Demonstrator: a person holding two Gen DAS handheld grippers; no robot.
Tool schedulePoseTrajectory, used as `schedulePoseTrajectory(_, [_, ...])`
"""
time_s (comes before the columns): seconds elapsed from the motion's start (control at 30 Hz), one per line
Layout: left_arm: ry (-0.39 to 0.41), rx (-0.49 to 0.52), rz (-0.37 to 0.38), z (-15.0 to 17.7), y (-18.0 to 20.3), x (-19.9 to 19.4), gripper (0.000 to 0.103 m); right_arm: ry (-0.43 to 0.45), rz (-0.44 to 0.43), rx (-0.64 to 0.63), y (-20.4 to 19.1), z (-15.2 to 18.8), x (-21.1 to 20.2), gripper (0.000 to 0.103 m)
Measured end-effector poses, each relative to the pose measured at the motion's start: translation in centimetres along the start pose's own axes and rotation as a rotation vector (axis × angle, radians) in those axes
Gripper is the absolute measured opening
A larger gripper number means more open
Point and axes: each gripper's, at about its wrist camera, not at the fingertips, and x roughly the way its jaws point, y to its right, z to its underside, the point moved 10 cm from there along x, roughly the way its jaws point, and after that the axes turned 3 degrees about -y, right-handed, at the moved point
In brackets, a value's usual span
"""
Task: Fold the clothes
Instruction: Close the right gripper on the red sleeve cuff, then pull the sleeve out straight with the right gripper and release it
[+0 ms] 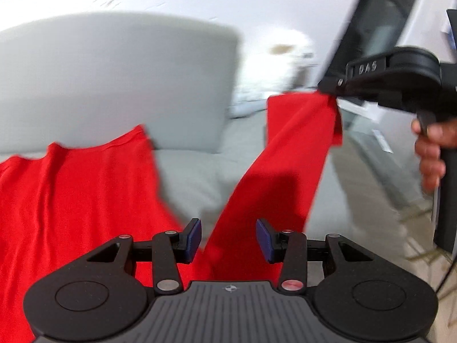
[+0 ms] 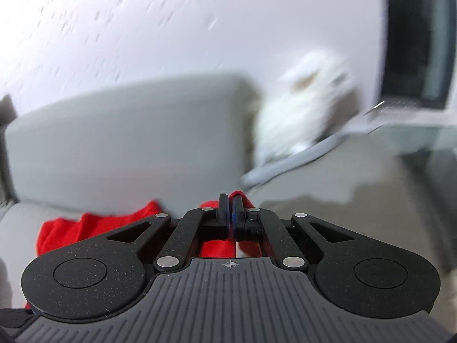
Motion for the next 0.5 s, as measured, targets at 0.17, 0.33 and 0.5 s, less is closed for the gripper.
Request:
schedulePoseTrajectory(0.17, [-0.023,0.145,0.135,1.8,6.0,-3.1,0.047,0.09,0.1,-0.006,5.5,-3.1,-6.8,0.001])
schedulePoseTrajectory(0.33, [-0.09,0.241,0.175,5.3,10.0,-2.5,0.048,0.107,0.152,0.014,10.1,-3.0,-10.0,0.001])
schedulePoseTrajectory(0.5, [-0.168,0.213,0.171,7.6,11.9,0.9,0.047,-0.056,0.185,0.05,15.3,2.1,-7.0,0.022])
